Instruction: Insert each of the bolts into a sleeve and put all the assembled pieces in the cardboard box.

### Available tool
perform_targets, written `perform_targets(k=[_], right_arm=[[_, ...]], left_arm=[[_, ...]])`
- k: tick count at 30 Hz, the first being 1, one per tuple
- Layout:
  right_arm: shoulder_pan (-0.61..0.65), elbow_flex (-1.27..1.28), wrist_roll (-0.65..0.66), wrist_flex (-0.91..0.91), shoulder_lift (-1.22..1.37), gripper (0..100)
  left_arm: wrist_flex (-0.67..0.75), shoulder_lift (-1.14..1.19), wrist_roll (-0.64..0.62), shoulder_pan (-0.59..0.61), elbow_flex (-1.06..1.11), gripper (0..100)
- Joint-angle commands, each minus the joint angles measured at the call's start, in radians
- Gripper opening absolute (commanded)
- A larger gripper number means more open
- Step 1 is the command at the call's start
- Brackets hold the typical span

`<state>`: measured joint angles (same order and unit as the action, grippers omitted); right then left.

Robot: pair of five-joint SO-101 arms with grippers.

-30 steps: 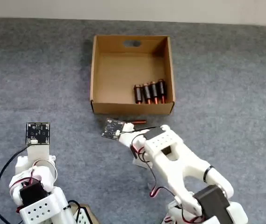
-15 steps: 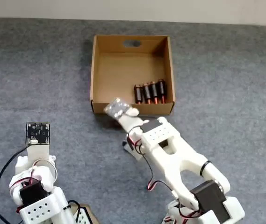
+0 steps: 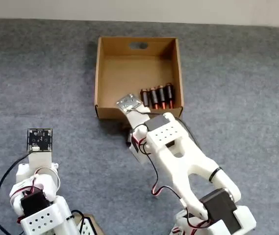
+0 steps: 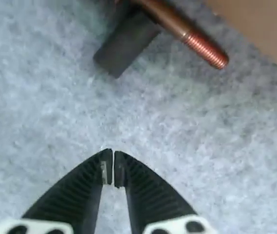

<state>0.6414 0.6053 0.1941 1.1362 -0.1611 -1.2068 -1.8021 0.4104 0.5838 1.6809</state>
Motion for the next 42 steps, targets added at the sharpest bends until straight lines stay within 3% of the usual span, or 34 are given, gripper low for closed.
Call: perform_targets(k=[1, 5, 13, 30, 42], right_arm=[[0.018, -0.047, 0.023, 0.008, -0.001, 5.4], [0.079, -0.064, -0.017, -0.085, 0.002, 16.2], [0.105, -0.045, -0.347, -0.420, 0.005, 17.0], [0.042, 0.013, -0.353, -0.446, 0.008, 17.0], [0.038, -0.113, -0.351, -0.444, 0.278, 17.0]], left_arm=[[-0.005, -0.007, 0.008, -0.012, 0.016, 4], [-0.005, -0.007, 0.008, -0.012, 0.016, 4], [-0.005, -0.007, 0.008, -0.012, 0.016, 4], [-0.005, -0.007, 0.008, -0.012, 0.016, 4], [-0.006, -0.007, 0.008, -0.012, 0.016, 4]])
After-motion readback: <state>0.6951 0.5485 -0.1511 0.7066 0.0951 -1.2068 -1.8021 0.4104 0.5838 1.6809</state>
